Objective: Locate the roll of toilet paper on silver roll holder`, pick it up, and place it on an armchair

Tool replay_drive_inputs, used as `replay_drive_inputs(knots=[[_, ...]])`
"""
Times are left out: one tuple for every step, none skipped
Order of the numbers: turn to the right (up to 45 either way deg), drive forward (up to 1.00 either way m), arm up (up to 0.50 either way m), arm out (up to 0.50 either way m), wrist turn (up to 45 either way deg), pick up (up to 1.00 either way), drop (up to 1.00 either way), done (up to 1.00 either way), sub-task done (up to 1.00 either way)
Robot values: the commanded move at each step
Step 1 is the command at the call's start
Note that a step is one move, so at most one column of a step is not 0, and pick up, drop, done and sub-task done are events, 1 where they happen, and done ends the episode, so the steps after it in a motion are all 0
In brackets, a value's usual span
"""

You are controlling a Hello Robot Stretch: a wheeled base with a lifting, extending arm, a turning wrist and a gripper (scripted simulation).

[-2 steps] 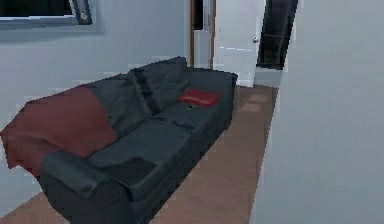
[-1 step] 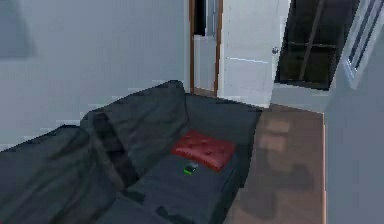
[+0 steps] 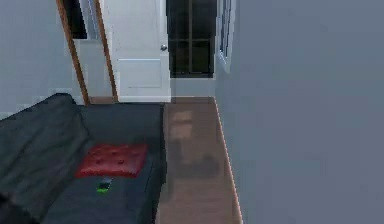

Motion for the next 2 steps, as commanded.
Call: replay_drive_inputs(knots=[[0.0, 1.00, 0.00, 0.00, 0.0, 0.00, 0.00, 0.00, 0.00], [0.0, 0.65, 0.00, 0.00, 0.0, 0.00, 0.00, 0.00, 0.00]])
